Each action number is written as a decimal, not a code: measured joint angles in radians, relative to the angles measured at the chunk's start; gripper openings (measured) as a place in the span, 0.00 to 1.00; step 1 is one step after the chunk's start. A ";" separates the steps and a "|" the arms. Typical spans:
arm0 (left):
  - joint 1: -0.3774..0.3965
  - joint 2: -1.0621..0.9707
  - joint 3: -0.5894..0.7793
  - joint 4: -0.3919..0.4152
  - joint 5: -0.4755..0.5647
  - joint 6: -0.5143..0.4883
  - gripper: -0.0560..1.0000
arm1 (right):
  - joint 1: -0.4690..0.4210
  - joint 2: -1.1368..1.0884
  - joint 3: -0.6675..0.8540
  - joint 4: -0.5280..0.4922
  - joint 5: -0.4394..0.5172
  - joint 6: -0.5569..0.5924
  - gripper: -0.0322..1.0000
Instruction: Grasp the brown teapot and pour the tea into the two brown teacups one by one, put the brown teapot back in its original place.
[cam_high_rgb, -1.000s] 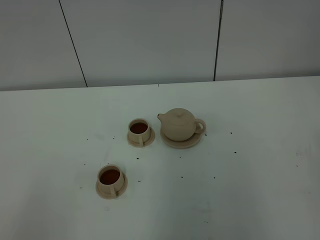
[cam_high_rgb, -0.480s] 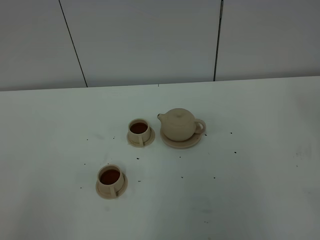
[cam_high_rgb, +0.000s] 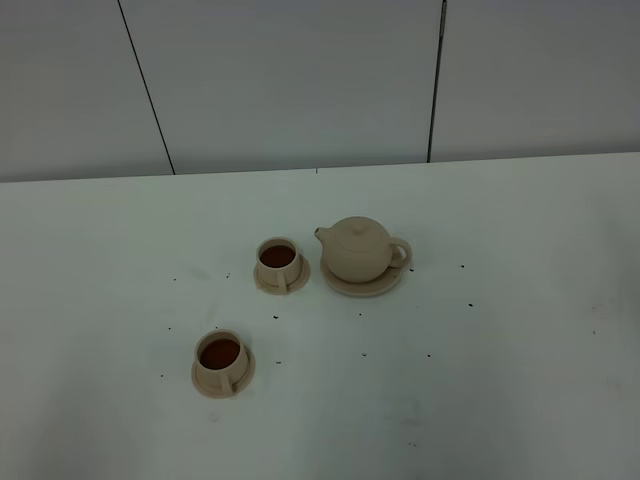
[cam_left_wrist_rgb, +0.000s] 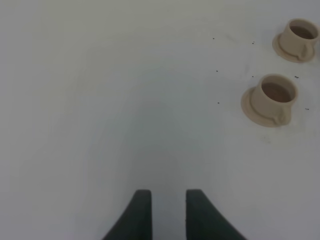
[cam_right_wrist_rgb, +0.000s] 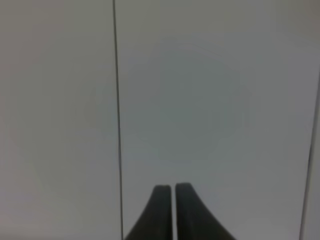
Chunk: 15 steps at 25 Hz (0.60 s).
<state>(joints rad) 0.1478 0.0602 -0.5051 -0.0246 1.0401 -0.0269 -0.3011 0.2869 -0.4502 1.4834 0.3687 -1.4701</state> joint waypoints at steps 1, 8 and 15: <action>0.000 0.000 0.000 0.000 0.000 0.000 0.28 | 0.000 -0.035 0.012 -0.004 -0.001 0.010 0.03; 0.000 0.000 0.000 0.000 0.000 0.000 0.28 | 0.000 -0.198 0.021 -0.347 0.025 0.406 0.03; 0.000 0.000 0.000 0.000 0.000 0.000 0.28 | 0.000 -0.266 -0.124 -1.147 0.385 1.207 0.03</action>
<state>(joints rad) 0.1478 0.0602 -0.5051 -0.0246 1.0401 -0.0269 -0.3011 0.0209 -0.5742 0.3359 0.7542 -0.2636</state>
